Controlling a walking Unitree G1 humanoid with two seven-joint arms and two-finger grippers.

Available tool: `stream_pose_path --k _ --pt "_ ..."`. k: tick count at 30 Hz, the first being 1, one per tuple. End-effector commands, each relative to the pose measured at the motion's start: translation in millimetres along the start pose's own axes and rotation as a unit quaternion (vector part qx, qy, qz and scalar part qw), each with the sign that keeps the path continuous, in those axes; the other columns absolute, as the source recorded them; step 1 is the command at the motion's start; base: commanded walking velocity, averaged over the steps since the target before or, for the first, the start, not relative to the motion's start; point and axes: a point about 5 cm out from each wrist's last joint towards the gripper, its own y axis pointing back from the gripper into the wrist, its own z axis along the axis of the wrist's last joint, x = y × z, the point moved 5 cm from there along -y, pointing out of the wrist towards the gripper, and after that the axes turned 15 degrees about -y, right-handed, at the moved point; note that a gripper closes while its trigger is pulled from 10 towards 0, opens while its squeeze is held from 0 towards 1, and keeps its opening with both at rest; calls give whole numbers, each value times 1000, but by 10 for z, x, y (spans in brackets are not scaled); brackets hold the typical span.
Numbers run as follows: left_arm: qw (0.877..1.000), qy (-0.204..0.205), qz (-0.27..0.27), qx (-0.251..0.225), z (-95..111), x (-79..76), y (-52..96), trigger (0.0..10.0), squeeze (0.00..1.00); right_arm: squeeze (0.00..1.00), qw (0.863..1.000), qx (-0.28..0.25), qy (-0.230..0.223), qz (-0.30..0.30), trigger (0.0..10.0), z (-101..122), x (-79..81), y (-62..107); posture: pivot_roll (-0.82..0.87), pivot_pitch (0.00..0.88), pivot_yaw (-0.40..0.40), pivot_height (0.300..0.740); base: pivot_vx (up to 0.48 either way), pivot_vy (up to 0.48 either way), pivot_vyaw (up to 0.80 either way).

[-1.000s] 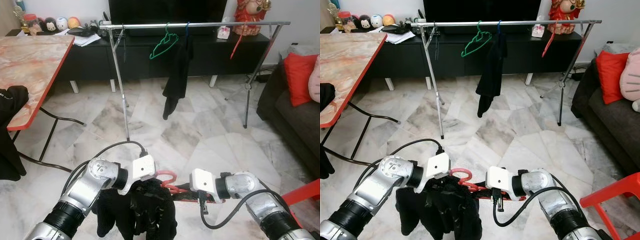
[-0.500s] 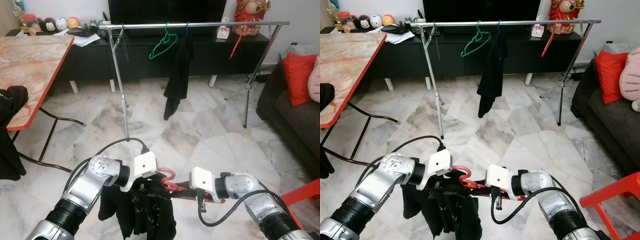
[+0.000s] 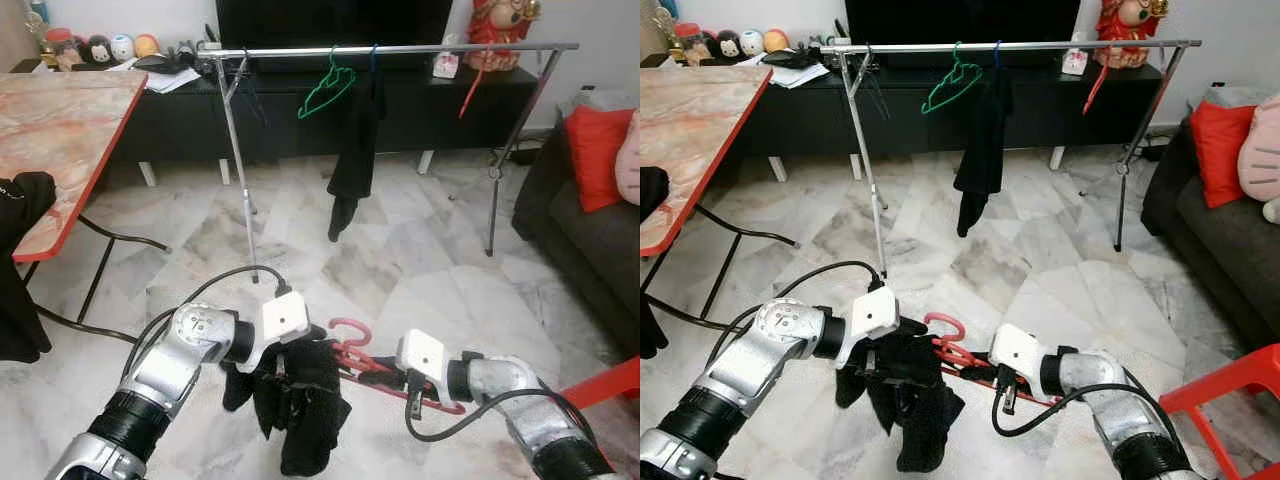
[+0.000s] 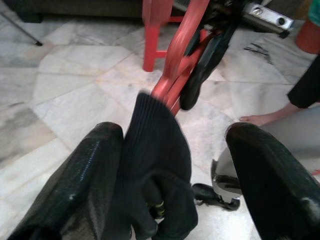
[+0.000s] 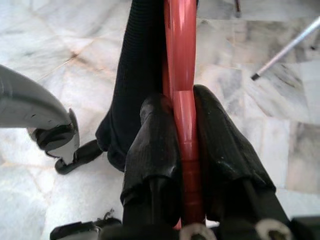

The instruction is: Hang hanger

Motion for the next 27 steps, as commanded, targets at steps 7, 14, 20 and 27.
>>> stream_pose_path --k 7,14,20,27 --pt "998 -4 69 5 13 248 64 10000 0 0 991 -81 -33 -97 0 169 -252 70 -111 0 -62 740 0 0 0" --pt "989 11 148 14 -77 406 141 10000 0 0 970 -122 -60 -201 0 208 -523 213 -115 0 -61 740 0 0 0" --pt "972 33 230 33 -188 548 138 10000 0 0 945 -168 -76 -270 0 385 -718 283 -116 0 -57 740 0 0 0" --pt "942 87 318 69 -435 625 110 10000 0 0 952 -190 -46 -234 0 665 -643 145 -123 0 -65 740 0 0 0"
